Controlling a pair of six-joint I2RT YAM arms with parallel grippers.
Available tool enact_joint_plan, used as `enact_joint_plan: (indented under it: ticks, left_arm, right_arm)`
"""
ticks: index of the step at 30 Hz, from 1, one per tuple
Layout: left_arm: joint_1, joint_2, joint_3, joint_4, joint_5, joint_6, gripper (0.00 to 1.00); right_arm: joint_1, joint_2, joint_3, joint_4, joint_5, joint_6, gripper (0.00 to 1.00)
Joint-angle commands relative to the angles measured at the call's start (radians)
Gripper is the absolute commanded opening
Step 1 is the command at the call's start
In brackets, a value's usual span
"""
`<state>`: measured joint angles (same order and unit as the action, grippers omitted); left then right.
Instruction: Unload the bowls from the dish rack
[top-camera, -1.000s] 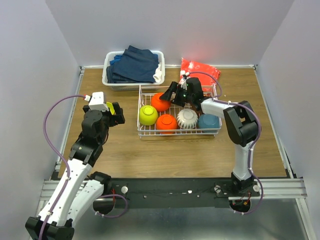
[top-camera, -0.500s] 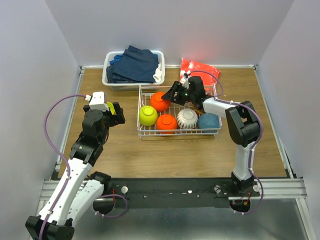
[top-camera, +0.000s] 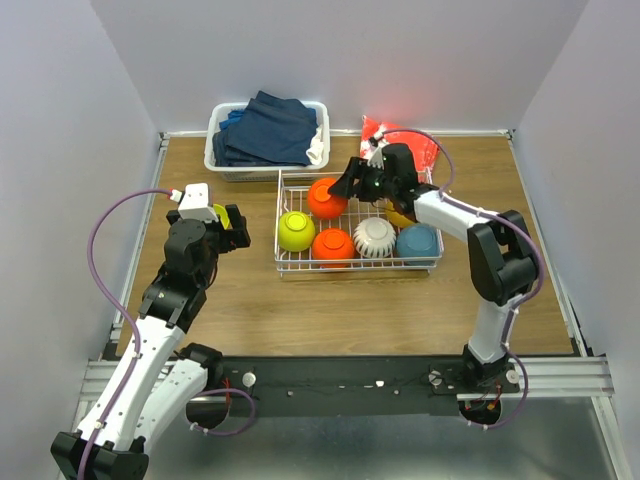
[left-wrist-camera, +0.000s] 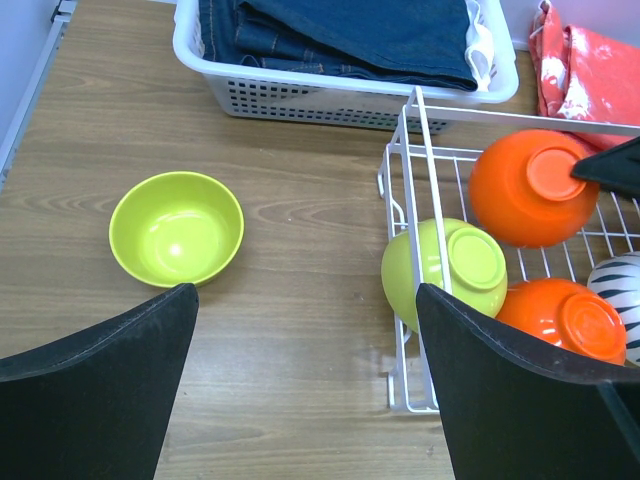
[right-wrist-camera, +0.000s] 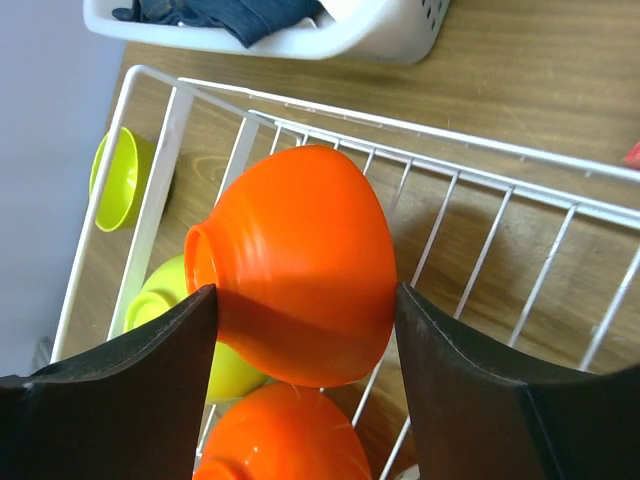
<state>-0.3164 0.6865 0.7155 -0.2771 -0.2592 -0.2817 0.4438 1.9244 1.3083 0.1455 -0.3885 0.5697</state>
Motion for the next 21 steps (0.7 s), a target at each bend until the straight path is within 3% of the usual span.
enact_joint_plan:
  ticks: [1,10,14,21]
  left_arm:
    - [-0.004,-0.01,-0.01,0.021,-0.008,-0.01,0.99]
    - [-0.004,-0.005,-0.008,0.021,0.011,-0.017,0.99]
    - [-0.004,0.001,-0.007,0.019,0.028,-0.027,0.99]
    - [-0.004,0.065,0.035,-0.005,0.098,-0.048,0.99]
  right_arm:
    - [0.004,-0.085,0.046,-0.064,0.057,-0.146,0.31]
    - [0.036,-0.157,0.078,-0.196,0.14,-0.411,0.29]
    - [0.096,-0.197,0.086,-0.238,0.285,-0.62,0.3]
    - [0.26,-0.314,-0.015,-0.12,0.548,-0.89,0.3]
